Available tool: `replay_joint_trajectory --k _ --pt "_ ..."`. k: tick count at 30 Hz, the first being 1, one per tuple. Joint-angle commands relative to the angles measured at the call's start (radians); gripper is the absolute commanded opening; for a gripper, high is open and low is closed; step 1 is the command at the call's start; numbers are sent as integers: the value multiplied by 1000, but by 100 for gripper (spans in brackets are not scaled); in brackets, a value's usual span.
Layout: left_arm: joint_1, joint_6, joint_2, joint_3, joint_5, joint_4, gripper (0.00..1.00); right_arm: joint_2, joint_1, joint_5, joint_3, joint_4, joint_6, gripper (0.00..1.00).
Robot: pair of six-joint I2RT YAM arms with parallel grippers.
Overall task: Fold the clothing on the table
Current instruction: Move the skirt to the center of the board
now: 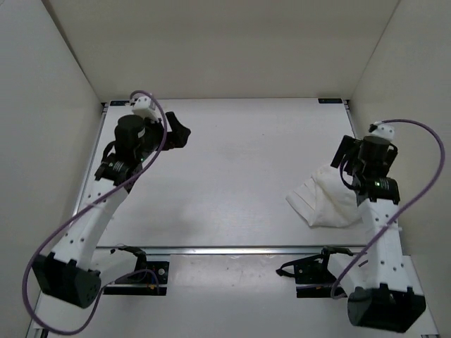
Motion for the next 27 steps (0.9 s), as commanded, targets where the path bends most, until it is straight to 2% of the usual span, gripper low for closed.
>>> replay_joint_trajectory --k 1,5,11,16,18,20,24,27 --pt "16 41 120 80 95 -201 99 125 -33 -68 14 -72 -29 99" --pt "-10 72 154 57 71 -225 99 206 -42 -122 8 -65 -5 99" --pt "30 76 101 -32 85 -204 99 308 -21 -159 11 12 49 100" --pt "30 121 88 -67 60 -236 98 387 33 -142 6 95 66 99" --pt "25 136 100 -59 51 -265 98 439 26 -151 27 81 70 94" --pt "24 147 113 -62 60 -267 98 502 44 -93 54 73 57 90" --pt "28 152 117 -84 65 -256 99 535 62 -13 61 89 29 91" --pt "36 142 120 -94 80 -245 99 542 42 -42 46 124 18 92"
